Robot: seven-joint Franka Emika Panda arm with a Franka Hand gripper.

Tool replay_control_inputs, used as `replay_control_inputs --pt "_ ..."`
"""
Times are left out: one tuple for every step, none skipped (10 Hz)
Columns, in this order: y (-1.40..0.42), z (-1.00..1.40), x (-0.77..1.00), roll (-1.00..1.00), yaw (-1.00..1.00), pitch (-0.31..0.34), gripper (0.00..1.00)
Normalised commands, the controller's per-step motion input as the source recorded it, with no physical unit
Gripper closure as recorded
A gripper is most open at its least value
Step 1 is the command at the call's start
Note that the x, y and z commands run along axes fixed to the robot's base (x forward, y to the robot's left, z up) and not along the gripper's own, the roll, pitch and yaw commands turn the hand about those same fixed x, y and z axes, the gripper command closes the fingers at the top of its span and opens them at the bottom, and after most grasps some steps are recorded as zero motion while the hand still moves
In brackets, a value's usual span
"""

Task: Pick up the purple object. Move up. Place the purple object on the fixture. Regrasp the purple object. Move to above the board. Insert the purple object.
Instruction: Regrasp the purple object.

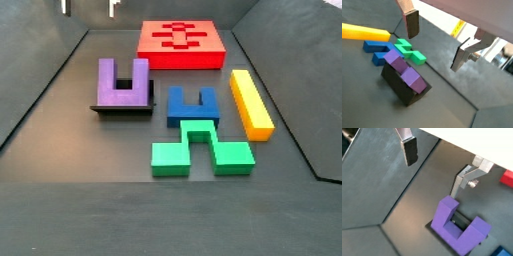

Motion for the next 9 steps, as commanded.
replay_control_inputs --pt "-0.33 -0.18 0.68 0.53 0.28 0.000 0.00" --pt "-0.29 -0.24 0.77 0.25 0.29 0.000 0.00" --pt "-0.19 -0.17 0.84 0.22 0.29 0.006 0.00" --pt "-0.11 -0.09 0.61 0.22 0.27 0.129 0.00" --pt "0.00 -0.13 0.23 0.00 0.15 0.003 0.00" --pt "0.00 -0.22 0.24 -0.31 0.00 0.000 0.00" --pt "0.03 -0.27 0.29 -0.42 0.00 0.000 0.00" --pt "0.00 -0.30 0.46 -0.22 0.00 0.000 0.00" --pt "0.00 -0.24 0.53 -0.09 0.01 0.040 0.00"
